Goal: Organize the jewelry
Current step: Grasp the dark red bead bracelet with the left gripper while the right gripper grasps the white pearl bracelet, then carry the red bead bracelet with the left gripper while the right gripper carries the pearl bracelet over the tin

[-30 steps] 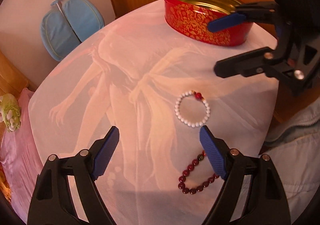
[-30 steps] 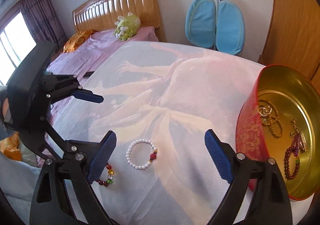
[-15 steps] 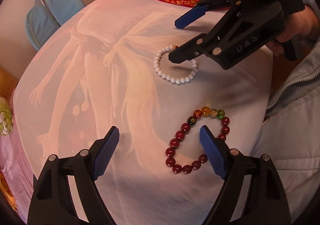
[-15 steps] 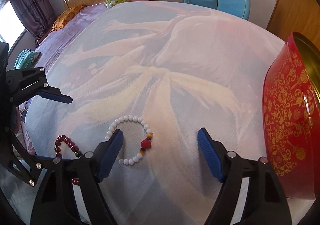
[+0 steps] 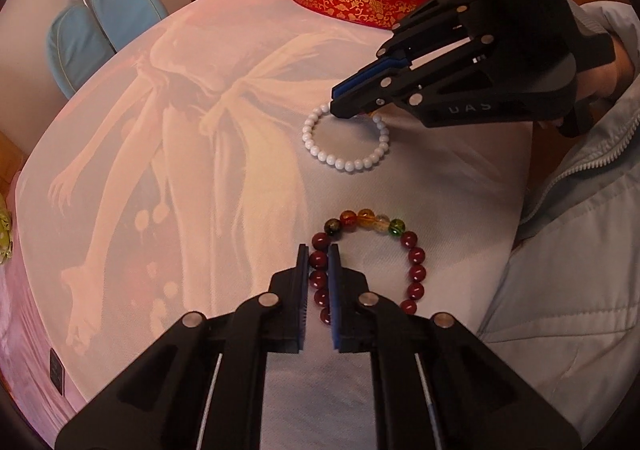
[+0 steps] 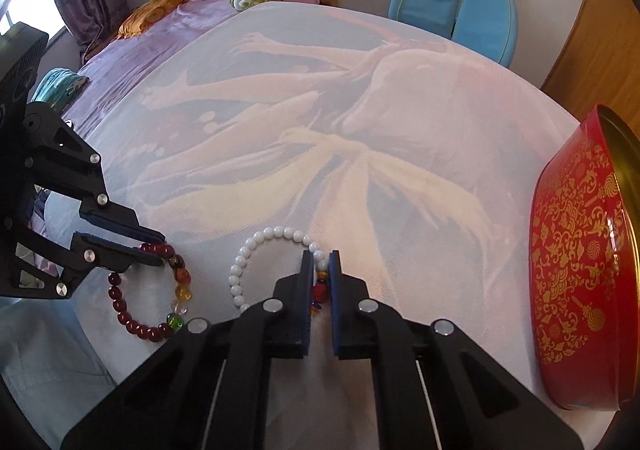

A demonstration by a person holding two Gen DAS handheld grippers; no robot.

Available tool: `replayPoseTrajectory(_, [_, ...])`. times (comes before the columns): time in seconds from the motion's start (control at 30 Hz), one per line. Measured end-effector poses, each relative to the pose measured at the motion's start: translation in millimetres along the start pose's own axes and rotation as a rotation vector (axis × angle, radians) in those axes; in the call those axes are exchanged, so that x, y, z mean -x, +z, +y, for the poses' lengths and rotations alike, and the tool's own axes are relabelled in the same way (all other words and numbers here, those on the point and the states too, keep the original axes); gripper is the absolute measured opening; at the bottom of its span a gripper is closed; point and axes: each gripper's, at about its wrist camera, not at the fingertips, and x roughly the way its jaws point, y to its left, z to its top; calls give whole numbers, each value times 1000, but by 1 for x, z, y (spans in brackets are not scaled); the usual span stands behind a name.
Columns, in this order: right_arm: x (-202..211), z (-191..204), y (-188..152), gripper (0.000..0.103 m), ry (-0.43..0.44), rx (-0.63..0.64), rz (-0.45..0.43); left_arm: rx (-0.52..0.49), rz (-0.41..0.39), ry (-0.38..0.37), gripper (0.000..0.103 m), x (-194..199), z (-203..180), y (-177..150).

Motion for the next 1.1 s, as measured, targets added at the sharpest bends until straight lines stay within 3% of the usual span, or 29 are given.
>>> replayPoseTrajectory(0.4, [39, -10, -4, 7, 37, -103, -89, 64, -69, -15, 10, 10, 11, 19])
replayPoseTrajectory(1.1, [125, -40, -20, 7, -9, -249, -279, 112, -218, 5, 10, 43, -1, 68])
